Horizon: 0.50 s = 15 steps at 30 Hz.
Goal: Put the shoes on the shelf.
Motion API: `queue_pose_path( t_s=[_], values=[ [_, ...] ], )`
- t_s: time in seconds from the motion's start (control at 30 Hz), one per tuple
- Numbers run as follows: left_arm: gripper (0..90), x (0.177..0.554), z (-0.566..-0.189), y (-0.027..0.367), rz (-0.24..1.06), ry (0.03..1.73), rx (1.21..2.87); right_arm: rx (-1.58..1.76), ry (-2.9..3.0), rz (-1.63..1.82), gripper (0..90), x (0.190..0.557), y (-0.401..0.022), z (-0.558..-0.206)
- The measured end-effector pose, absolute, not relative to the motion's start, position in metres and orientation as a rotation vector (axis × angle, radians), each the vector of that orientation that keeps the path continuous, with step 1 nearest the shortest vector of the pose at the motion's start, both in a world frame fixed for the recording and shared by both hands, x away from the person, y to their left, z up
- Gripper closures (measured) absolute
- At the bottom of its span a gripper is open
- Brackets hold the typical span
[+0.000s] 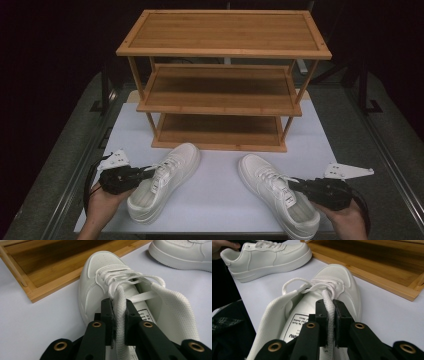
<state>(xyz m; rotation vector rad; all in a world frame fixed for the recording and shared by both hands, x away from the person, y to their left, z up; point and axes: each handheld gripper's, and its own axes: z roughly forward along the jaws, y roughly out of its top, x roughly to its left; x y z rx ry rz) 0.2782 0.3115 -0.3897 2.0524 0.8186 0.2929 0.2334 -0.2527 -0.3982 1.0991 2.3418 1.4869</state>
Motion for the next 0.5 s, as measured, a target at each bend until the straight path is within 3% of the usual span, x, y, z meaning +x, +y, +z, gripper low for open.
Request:
queue_pose_path(
  t_s=[0.5],
  values=[
    [84.2, 0.274, -0.378, 0.313, 0.296, 0.806, 2.021, 1.101, 2.329, 1.517, 84.1, 0.237, -0.258, -0.391]
  ],
)
